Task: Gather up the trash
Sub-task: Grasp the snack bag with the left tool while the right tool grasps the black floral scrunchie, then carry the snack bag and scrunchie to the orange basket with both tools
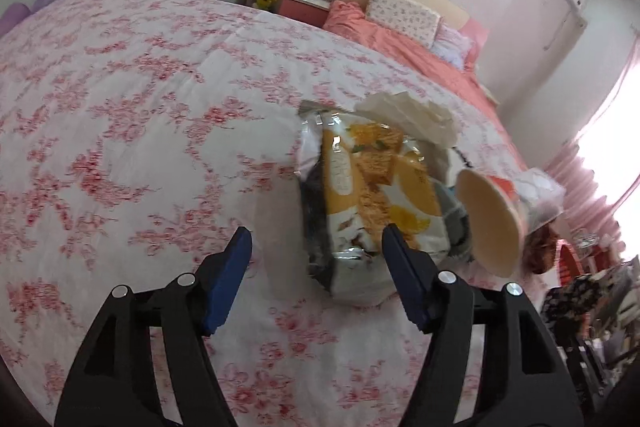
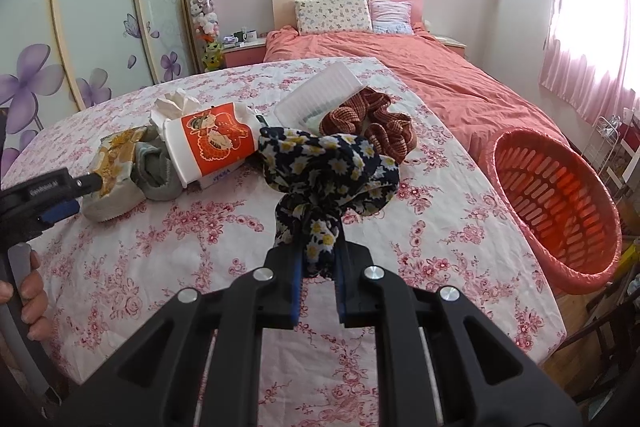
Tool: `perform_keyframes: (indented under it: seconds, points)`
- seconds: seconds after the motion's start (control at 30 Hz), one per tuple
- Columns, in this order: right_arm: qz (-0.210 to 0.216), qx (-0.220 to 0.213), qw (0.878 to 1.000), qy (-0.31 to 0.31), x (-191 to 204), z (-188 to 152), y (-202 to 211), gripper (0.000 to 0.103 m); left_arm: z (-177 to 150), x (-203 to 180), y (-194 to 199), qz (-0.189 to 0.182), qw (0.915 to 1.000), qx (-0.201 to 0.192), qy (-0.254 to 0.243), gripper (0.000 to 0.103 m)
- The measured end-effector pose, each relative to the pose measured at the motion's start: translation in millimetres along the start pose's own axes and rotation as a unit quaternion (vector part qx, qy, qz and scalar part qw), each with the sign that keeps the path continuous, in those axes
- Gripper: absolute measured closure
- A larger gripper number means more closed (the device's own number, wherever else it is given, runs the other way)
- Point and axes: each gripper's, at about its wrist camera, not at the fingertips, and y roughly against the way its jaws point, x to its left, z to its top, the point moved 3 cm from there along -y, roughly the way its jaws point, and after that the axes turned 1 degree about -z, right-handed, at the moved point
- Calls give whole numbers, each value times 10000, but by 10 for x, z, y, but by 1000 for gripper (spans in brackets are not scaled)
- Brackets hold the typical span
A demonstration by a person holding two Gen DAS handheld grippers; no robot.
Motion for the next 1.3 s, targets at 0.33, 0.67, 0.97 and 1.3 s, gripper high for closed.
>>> perform_keyframes:
  seconds: [0.33,0.67,0.97,1.3]
  points:
    - [-57,43,10000,24,-31,12,-18,89,-20,-281,-122,-285,9984,182,-445,72]
    - [-86,-100,9999,66,-92,38,110,89,29,-316,98,-105,9964,-208,-816,102]
    - [-105,-336,9994,63,-200,119,307,90,175,-371,510,-11,9924,-702,-1014,103]
    - [-62,-648,9977,-207,-489,254,577,90,124,-837,819,-398,9851,-939,-1388,103]
